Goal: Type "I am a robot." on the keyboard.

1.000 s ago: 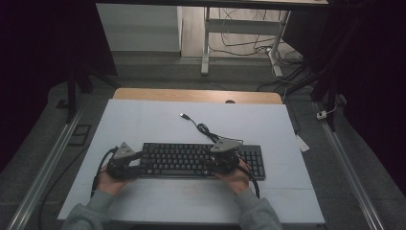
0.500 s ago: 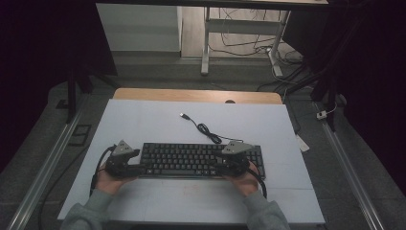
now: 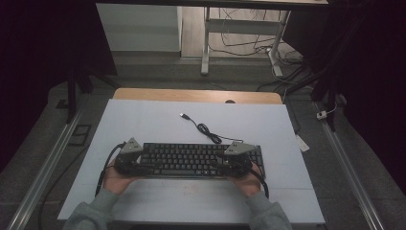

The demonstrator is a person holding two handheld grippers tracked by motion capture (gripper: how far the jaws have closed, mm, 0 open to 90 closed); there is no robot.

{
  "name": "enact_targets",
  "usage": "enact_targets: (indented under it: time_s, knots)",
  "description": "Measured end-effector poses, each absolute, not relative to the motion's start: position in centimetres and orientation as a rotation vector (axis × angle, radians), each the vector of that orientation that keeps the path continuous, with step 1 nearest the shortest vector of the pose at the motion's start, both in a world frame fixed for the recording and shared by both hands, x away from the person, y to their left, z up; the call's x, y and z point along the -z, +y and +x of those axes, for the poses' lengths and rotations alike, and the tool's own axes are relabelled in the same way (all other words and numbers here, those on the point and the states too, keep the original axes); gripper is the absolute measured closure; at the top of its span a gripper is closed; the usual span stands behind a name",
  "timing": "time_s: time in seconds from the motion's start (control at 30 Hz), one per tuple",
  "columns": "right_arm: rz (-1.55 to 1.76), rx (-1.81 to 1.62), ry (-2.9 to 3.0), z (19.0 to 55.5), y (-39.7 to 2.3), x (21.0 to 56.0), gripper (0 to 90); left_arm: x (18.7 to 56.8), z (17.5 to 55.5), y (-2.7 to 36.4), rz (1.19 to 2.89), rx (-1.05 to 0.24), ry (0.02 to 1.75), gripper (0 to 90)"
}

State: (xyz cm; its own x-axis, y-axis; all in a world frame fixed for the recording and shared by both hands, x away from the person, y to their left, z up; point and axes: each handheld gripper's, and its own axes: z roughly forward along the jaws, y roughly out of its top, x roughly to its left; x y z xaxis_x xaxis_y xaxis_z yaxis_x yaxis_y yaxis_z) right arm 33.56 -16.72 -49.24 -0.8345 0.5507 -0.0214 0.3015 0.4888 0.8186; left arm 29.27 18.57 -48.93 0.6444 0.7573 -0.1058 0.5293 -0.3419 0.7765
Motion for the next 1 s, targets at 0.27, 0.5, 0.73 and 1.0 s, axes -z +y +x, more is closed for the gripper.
enact_targets:
  time_s: [0.27, 0.5, 0.73, 1.0]
  knots:
    - [0.735, -1.267, 2.460, 33.0, -17.5, 49.5, 54.8, 49.4, 29.3, 16.5, 2.130, -0.295, 0.897, 46.5]
    - [0.729, -1.273, 2.458, 32.7, -17.8, 49.5, 53.6, 49.7, 29.3, 15.9, 2.159, -0.260, 0.869, 71.3]
    - [0.730, -1.259, 2.462, 32.6, -18.0, 49.6, 52.6, 50.0, 29.3, 15.4, 2.156, -0.249, 0.841, 88.9]
    - [0.731, -1.261, 2.462, 32.5, -18.1, 49.7, 52.2, 51.1, 29.5, 14.2, 2.216, -0.224, 0.821, 89.0]
